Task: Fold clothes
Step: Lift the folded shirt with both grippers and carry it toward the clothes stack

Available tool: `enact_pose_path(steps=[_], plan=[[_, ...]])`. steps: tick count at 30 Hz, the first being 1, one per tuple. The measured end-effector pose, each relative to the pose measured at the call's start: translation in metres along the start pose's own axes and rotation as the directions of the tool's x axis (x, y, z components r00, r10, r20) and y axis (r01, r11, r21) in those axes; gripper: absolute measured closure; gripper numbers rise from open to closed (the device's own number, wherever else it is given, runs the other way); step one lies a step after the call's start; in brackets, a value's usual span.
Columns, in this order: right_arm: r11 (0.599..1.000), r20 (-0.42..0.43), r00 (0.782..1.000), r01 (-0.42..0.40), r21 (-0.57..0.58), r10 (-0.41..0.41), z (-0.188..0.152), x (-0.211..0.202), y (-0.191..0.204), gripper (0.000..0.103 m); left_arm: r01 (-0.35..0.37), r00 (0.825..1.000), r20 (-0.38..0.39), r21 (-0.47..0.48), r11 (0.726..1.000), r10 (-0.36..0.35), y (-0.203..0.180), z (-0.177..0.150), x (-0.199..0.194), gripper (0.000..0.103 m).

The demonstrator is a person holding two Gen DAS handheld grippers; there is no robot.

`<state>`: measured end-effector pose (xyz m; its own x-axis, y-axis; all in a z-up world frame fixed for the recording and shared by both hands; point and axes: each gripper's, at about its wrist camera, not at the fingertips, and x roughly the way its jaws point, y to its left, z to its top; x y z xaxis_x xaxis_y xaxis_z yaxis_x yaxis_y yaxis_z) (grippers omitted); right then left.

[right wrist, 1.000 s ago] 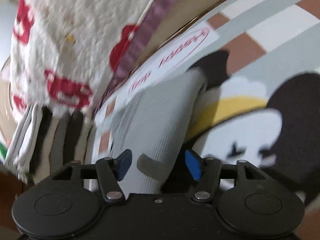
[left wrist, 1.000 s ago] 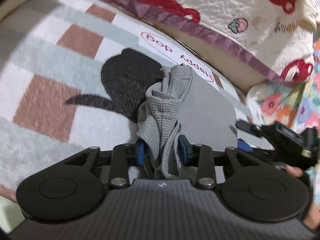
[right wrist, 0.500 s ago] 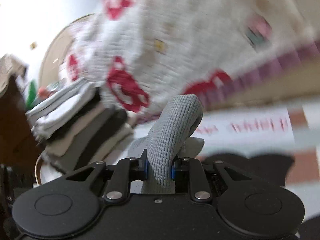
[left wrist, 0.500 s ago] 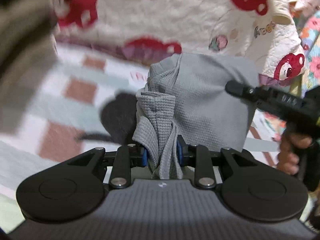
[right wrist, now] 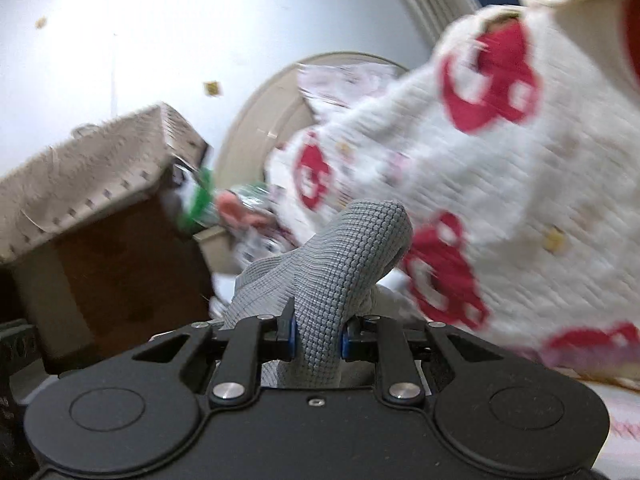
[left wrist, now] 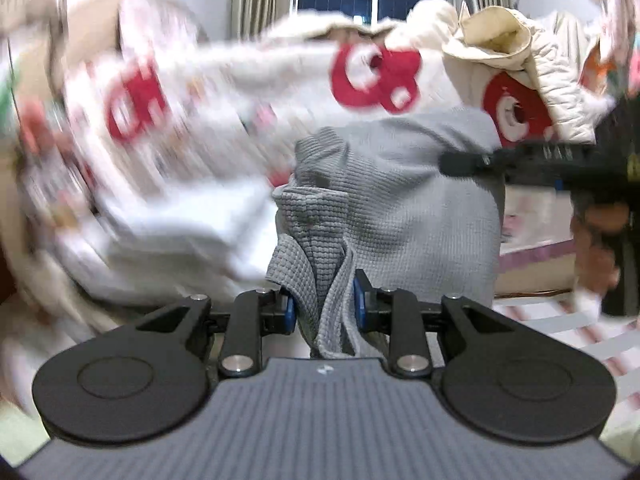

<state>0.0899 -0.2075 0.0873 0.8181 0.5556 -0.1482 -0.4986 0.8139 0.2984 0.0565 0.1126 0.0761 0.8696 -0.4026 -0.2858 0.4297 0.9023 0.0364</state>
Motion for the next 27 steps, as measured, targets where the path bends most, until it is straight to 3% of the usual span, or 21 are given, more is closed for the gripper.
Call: enact_pose_path(steps=[2, 5, 11, 14, 17, 19, 22, 25, 26, 27], plan=[[0.999, -0.007, 0.999, -0.049, -0.013, 0.049, 0.028, 0.024, 0.015, 0.08, -0.064, 0.998, 0.018, 0.068, 0.996, 0.063, 0.012, 0.022, -0.002, 0.078], [0.996, -0.022, 0.996, -0.091, 0.008, 0.091, 0.068, 0.062, 0.031, 0.08, -0.11, 0.994, 0.024, 0.06, 0.992, 0.109, 0.042, 0.052, 0.009, 0.078], [0.99, -0.07, 0.99, -0.112, 0.086, 0.119, 0.118, 0.147, 0.035, 0.08, -0.101, 0.988, -0.126, -0.129, 0.986, 0.084, 0.124, 0.11, 0.069, 0.078], [0.984, -0.131, 0.986, -0.085, 0.155, 0.106, 0.128, 0.189, 0.009, 0.08, -0.118, 0.973, -0.224, -0.279, 0.953, 0.055, 0.164, 0.133, 0.109, 0.078], [0.952, -0.196, 0.973, -0.057, 0.302, 0.12, 0.121, 0.228, -0.04, 0.077, -0.137, 0.953, -0.301, -0.338, 0.931, 0.031, 0.194, 0.129, 0.16, 0.078], [0.917, -0.212, 0.97, -0.028, 0.399, 0.122, 0.104, 0.252, -0.08, 0.073, -0.153, 0.929, -0.369, -0.393, 0.907, -0.003, 0.217, 0.104, 0.194, 0.078], [0.88, -0.237, 0.969, 0.053, 0.472, 0.069, 0.061, 0.275, -0.123, 0.071, -0.15, 0.915, -0.398, -0.485, 0.861, -0.065, 0.24, 0.065, 0.218, 0.077], [0.844, -0.222, 0.973, 0.06, 0.533, 0.071, 0.022, 0.28, -0.147, 0.064, -0.094, 0.929, -0.343, -0.576, 0.812, -0.137, 0.253, 0.05, 0.214, 0.076], [0.827, -0.203, 0.976, 0.046, 0.56, 0.083, 0.014, 0.278, -0.153, 0.053, -0.072, 0.934, -0.321, -0.605, 0.793, -0.16, 0.257, 0.045, 0.212, 0.075], [0.81, -0.184, 0.978, 0.032, 0.586, 0.094, 0.007, 0.276, -0.16, 0.051, -0.061, 0.934, -0.312, -0.616, 0.785, -0.172, 0.259, 0.043, 0.211, 0.074]])
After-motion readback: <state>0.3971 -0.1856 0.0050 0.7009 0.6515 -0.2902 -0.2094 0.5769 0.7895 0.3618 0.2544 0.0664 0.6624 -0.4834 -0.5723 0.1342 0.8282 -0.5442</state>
